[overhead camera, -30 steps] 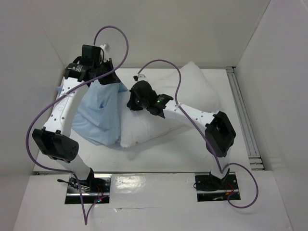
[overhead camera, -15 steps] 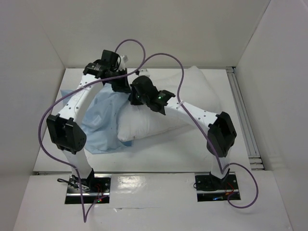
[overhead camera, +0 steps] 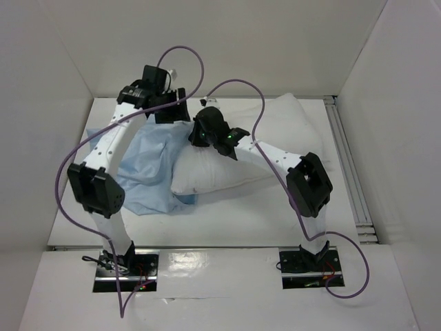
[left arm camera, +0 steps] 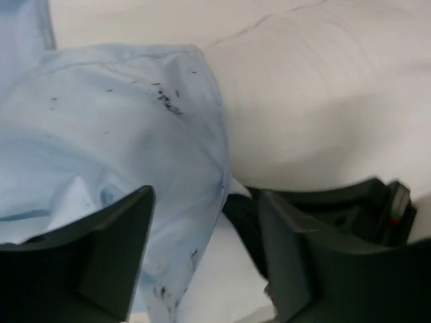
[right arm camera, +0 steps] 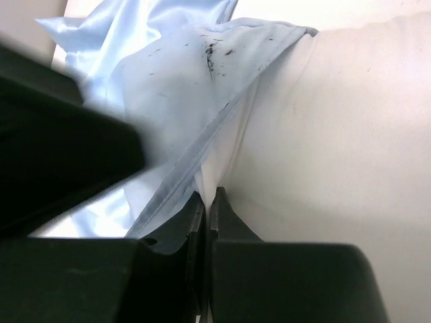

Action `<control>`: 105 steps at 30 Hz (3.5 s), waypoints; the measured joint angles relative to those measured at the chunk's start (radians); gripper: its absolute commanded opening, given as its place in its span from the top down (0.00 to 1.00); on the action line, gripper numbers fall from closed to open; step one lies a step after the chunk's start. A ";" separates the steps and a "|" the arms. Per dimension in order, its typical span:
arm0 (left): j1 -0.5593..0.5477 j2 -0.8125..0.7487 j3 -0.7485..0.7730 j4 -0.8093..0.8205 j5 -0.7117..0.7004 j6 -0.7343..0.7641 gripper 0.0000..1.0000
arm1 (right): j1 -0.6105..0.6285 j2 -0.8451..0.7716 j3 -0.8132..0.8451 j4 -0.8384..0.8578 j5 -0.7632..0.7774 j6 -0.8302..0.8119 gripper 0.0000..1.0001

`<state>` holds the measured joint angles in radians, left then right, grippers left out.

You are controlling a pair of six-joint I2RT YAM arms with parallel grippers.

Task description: Put the pillow into the pillowcase

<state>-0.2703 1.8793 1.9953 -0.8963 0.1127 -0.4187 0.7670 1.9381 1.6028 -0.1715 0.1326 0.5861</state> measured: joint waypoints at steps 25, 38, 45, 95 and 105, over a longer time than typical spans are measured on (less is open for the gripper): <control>0.032 -0.742 -1.102 0.366 0.056 -0.274 0.63 | -0.017 0.011 0.010 0.006 -0.053 -0.005 1.00; 0.039 -0.758 -1.041 0.296 0.098 -0.254 1.00 | -0.032 0.151 0.233 -0.108 -0.050 0.008 1.00; 0.039 -0.791 -1.040 0.245 0.161 -0.226 1.00 | -0.070 0.226 0.359 -0.180 -0.098 0.053 1.00; 0.143 -0.459 -0.383 0.061 0.243 -0.132 0.43 | 0.099 -0.251 -0.303 0.225 0.050 0.025 0.15; 0.128 -0.186 -0.321 0.062 0.107 -0.103 0.18 | 0.036 -0.326 -0.192 -0.157 0.256 -0.068 0.01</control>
<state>-0.1421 1.6932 1.6745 -0.8341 0.2195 -0.5220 0.8032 1.6123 1.4109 -0.3286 0.3889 0.5179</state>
